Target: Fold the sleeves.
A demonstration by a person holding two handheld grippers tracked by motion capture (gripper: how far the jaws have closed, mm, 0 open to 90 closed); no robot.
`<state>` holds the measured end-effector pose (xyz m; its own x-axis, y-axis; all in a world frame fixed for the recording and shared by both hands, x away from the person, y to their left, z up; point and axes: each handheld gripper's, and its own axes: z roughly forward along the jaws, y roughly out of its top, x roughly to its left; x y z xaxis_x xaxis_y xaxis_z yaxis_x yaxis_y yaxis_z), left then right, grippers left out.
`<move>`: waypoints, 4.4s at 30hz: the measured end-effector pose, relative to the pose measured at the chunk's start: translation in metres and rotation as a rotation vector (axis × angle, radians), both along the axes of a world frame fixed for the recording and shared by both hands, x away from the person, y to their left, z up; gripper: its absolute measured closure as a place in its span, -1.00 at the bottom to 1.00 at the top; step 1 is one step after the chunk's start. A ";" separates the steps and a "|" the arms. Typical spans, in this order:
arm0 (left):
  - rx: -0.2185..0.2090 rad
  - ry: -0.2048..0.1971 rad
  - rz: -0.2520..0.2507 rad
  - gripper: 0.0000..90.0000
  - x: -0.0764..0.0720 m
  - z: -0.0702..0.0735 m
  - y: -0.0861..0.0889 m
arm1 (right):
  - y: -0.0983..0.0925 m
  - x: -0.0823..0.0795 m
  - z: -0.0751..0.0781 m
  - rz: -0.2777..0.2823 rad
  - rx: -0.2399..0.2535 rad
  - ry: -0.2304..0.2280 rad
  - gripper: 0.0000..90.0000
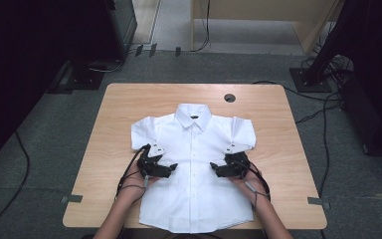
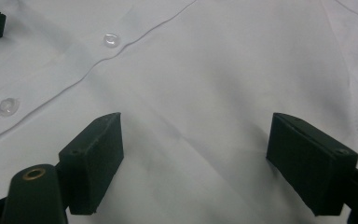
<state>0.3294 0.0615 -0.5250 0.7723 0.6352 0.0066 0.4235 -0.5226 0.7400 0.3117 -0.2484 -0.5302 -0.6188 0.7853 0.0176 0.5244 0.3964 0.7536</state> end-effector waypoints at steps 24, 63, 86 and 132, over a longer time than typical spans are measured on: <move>-0.002 0.000 0.003 -0.58 0.034 0.000 -0.008 | 0.008 0.036 0.001 -0.067 0.000 -0.001 -0.58; -0.022 0.037 -0.021 -0.58 0.006 0.003 -0.008 | 0.006 0.001 0.004 -0.025 -0.008 0.020 -0.58; -0.002 -0.001 0.011 -0.58 0.007 0.000 -0.011 | 0.013 0.011 0.000 -0.009 -0.003 -0.003 -0.61; -0.001 0.001 0.010 -0.58 0.006 0.000 -0.011 | -0.054 0.030 0.002 -0.172 -0.004 0.009 -0.48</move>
